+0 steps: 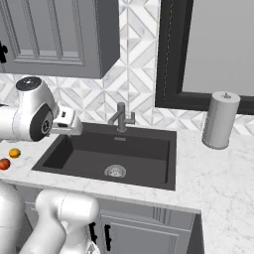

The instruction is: Put the colander in the sink, put the tangerine, apple in the colander, and turn on the sink faucet and pour water over the colander.

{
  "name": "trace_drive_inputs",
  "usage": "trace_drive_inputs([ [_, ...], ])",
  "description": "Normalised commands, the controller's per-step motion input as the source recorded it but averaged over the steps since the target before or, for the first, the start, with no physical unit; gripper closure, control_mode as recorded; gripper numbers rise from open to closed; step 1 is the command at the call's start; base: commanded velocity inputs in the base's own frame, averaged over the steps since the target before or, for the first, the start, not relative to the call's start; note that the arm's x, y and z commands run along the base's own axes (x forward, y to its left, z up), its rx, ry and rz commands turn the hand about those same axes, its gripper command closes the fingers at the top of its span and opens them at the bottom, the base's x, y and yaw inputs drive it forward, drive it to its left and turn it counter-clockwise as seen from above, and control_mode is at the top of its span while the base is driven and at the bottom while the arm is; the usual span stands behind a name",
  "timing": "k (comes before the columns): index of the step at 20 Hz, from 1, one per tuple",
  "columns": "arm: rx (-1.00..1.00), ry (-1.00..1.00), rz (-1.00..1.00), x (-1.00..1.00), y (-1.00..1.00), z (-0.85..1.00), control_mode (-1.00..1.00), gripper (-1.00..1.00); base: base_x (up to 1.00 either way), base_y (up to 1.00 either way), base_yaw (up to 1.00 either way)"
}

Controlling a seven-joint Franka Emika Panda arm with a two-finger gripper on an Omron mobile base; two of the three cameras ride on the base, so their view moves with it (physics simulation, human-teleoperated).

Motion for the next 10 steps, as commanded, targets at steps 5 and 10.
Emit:
trace_drive_inputs([
  [5, 0.00, 0.13, -0.01, 0.14, 0.79, -0.11, -1.00, -1.00, 0.00, 0.00, 0.00],
  [10, 0.02, 0.13, -0.01, 0.34, 0.76, -0.09, -1.00, -1.00, 0.00, 0.00, 0.00],
])
